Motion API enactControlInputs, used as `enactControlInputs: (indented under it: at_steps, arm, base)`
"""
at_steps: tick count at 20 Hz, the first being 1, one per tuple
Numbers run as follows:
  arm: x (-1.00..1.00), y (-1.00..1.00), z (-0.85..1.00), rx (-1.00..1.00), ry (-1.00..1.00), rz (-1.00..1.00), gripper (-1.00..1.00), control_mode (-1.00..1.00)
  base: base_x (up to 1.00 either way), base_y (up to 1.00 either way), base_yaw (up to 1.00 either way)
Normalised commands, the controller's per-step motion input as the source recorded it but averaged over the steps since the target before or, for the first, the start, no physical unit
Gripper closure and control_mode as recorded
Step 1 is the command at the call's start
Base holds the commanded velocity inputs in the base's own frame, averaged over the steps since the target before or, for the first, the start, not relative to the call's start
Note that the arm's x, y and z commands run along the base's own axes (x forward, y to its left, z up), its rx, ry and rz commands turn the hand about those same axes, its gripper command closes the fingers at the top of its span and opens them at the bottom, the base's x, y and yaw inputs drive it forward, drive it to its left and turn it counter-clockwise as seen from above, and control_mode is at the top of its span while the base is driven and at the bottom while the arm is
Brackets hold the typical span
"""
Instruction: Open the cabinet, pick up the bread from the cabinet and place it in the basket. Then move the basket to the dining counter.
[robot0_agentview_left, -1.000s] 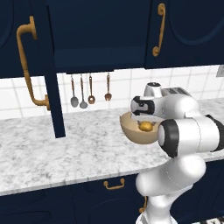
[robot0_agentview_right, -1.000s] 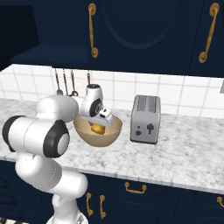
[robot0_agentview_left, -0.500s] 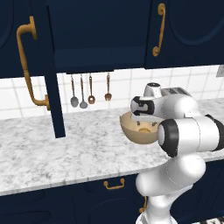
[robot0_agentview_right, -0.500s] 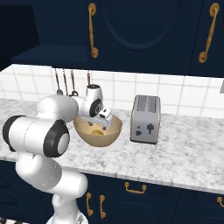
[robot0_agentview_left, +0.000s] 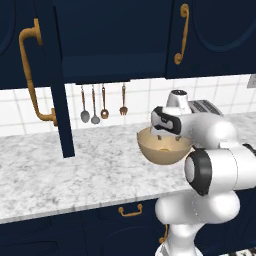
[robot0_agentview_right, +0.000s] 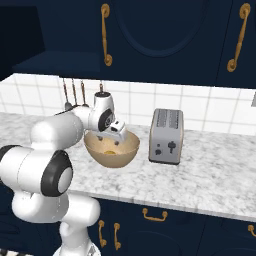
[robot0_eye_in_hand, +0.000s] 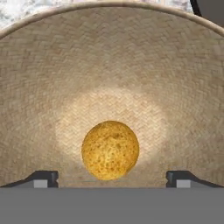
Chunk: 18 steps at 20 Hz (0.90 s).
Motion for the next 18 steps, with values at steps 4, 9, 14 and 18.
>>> enactControlInputs:
  at_steps: [4,9,14,18]
  arm:
    - [-0.31,0.35,0.55,-0.12,-0.16,0.32,-1.00,-1.00]
    - [-0.43,0.67,0.44,-0.11,-0.03,0.36,-1.00,-1.00]
    - [-0.38,0.53,-0.08,-0.11,0.06,0.28,-1.00,-1.00]
    - [0.23,0.10,-0.24,-0.06,0.12,0.13,-1.00,-1.00]
  base:
    - [0.00,0.00,0.00]
    - [0.00,0.00,0.00]
    - [0.00,0.00,0.00]
    - [0.00,0.00,0.00]
